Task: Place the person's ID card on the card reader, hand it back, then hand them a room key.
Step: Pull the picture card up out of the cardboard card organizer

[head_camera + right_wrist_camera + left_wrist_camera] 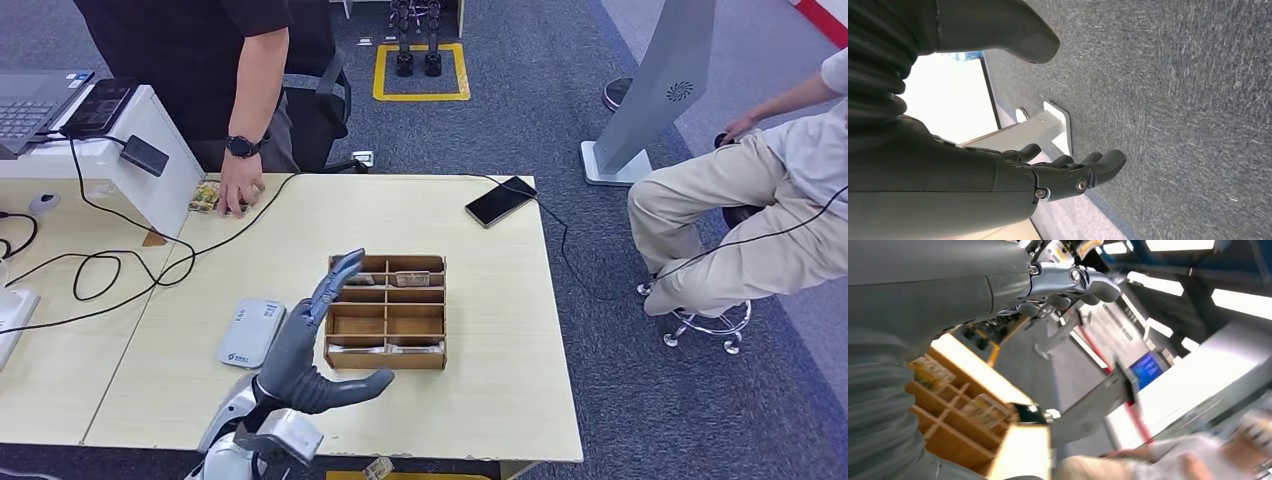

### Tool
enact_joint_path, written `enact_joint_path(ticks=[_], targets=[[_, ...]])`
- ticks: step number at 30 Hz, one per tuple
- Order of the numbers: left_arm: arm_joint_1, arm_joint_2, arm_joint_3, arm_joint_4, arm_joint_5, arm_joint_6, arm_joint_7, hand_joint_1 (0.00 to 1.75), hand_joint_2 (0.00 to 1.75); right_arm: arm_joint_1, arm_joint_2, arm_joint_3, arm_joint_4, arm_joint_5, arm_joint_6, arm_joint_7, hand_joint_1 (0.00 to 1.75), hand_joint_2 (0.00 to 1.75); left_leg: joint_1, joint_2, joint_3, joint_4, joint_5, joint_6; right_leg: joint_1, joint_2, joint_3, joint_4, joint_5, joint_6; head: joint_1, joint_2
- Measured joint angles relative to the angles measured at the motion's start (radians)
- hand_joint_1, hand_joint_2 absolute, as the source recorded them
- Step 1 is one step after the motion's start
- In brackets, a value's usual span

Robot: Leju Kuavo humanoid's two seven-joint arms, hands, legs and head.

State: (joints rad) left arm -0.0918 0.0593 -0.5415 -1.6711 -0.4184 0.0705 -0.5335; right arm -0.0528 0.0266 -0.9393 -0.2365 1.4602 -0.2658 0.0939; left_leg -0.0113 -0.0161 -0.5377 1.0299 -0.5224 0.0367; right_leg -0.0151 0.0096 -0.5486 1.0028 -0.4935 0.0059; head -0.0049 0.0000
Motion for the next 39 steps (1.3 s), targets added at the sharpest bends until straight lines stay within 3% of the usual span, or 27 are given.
enact_joint_path(ticks=[6,15,33,39], targets=[[-0.063,0.096,-0.082,0.114,-0.154,-0.034,0.059,0.00,1.75,-0.006,-0.007,0.000,0.000,0.017,0.003,0.008,0.00,1.75,0.001,0.004,0.001,0.000,0.000,0.000,0.001,0.003,0.000,0.000,0.001,-0.001,-0.001,0.000],[-0.114,0.163,-0.150,0.187,-0.252,-0.030,0.144,0.00,1.75,-0.011,-0.008,0.000,0.000,0.025,0.003,0.014,0.00,1.75,0.001,0.004,0.000,0.000,0.000,0.000,0.000,0.003,-0.001,0.000,0.001,-0.001,-0.001,0.000],[-0.129,0.187,-0.205,0.246,-0.350,0.030,0.218,0.00,1.75,-0.010,-0.008,0.000,0.000,0.031,0.006,0.017,0.00,1.75,0.000,0.004,0.000,0.000,0.000,0.000,0.000,0.003,-0.001,0.000,0.001,-0.001,-0.001,0.000],[-0.131,0.182,-0.206,0.255,-0.540,0.178,0.326,0.00,1.75,-0.009,-0.008,-0.005,0.000,0.030,0.007,0.017,0.00,1.75,0.000,0.004,0.000,0.000,0.000,0.000,0.000,0.003,-0.001,0.000,0.001,-0.001,-0.001,0.000]])
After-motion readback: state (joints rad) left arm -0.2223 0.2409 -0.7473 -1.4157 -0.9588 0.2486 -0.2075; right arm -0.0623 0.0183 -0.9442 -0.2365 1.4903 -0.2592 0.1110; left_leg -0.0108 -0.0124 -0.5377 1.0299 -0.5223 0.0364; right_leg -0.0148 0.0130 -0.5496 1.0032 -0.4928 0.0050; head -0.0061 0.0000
